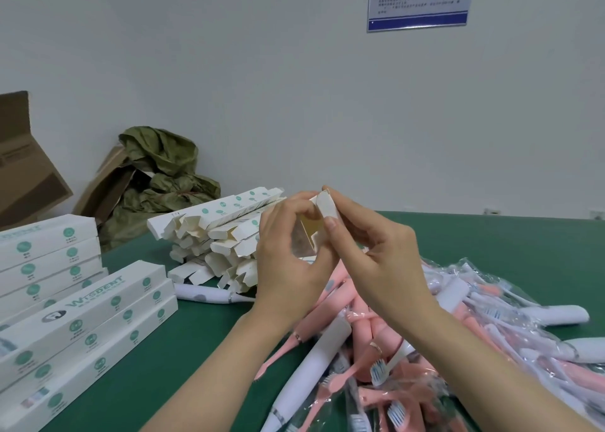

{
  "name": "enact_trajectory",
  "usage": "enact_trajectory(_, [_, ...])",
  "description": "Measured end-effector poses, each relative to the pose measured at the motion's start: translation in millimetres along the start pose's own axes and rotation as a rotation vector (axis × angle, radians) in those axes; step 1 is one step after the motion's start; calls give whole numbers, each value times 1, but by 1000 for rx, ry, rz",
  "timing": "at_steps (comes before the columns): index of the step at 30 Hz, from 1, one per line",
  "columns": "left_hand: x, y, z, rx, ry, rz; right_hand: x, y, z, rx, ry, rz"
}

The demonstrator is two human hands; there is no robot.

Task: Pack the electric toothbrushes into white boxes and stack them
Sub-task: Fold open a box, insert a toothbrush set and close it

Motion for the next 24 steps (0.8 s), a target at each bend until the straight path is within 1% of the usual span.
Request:
enact_trajectory(2, [0,1,-2,-12,29,-3,0,-3,0,22,-32,28])
enact_trajectory(4, [-1,4,-4,-62,77,-27,-3,-7,0,31,-88,34])
enact_trajectory(7, [-5,11,-7,-107,78,5,-3,-12,-1,-3,-101,-41])
enact_trajectory(9, [-9,13,-8,-108,28,20,1,-11,-2,-81,-79,-139])
enact_trajectory(13, [-12,8,-9,-42,-62,42,4,-3,-5,-322,-83,-320])
enact_trajectory(18, [-13,5,-10,9,-82,85,8,-5,-9,-415,-69,-446])
enact_trajectory(20, [-14,5,-10,15,-93,99,10,-6,-10,-418,-68,-470])
enact_trajectory(24, [-12,4,-10,20,-94,105,9,-8,-9,-334,-89,-432])
Point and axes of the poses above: each hand's wrist, its own z-axis towards the middle knuckle, its own x-axis out of the palm, y = z × x, the point moved 3 cm from there along z, towards the middle knuckle, and after that the axes turned 5 degrees about -y, right-handed, at the moved point
